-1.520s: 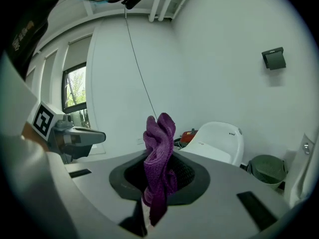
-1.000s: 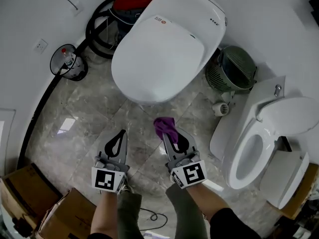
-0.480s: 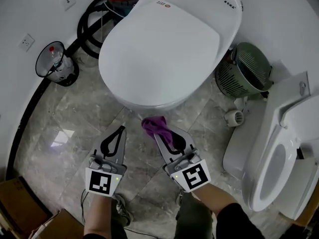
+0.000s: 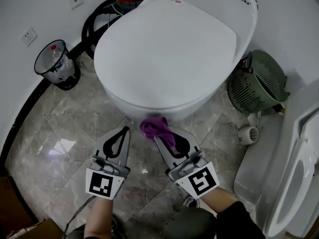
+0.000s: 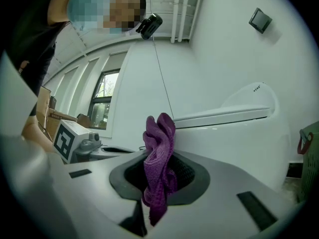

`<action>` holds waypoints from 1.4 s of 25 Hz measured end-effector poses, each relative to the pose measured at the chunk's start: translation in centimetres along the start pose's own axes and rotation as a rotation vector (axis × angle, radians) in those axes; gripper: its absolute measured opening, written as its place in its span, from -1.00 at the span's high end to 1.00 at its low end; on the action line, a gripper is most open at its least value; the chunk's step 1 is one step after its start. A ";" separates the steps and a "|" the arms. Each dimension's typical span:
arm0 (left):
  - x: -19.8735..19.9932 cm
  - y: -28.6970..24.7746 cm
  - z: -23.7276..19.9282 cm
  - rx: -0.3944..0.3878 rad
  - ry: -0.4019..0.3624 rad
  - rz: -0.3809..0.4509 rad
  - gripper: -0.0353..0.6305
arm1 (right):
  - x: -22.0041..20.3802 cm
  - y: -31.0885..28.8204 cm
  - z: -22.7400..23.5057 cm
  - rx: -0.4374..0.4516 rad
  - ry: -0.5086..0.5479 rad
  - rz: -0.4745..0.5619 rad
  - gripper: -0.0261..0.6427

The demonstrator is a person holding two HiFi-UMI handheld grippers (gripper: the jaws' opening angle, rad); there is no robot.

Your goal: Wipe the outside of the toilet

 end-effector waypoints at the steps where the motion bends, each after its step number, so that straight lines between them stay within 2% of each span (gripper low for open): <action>1: -0.1 0.0 0.2 0.003 0.001 -0.003 0.88 | -0.3 0.0 0.3 0.000 0.005 -0.004 0.73; 6: 0.2 0.5 0.8 0.016 0.047 -0.012 0.88 | 0.2 0.5 2.2 -0.015 0.020 0.001 0.72; 10: 1.3 -0.9 1.2 0.015 0.023 0.036 0.88 | 1.0 2.1 4.7 -0.022 0.048 0.017 0.72; 17: 1.2 -2.2 2.7 -0.002 0.034 0.037 0.88 | 2.4 5.3 10.8 -0.105 0.083 0.064 0.71; 22: 0.5 -3.1 3.8 -0.025 0.026 0.032 0.88 | 3.1 7.0 16.9 -0.234 0.077 0.091 0.72; 25: -0.1 -3.3 4.2 -0.024 0.029 -0.003 0.88 | 3.3 7.3 20.9 -0.306 0.060 0.098 0.72; 28: -0.4 -3.5 4.6 -0.014 0.038 -0.017 0.88 | 3.9 7.6 24.8 -0.413 0.040 0.110 0.72; 35: -1.0 -3.3 5.4 0.005 0.047 -0.023 0.88 | 6.2 6.3 33.1 -0.638 0.113 0.092 0.72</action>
Point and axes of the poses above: the fingertips, and each gripper's own axes: y backward along the fingers, z to its right, x out of its top, the point moved 9 cm from there along y, backward along the fingers, and after that the axes turned 10 degrees about -y, right-handed, at the moved point
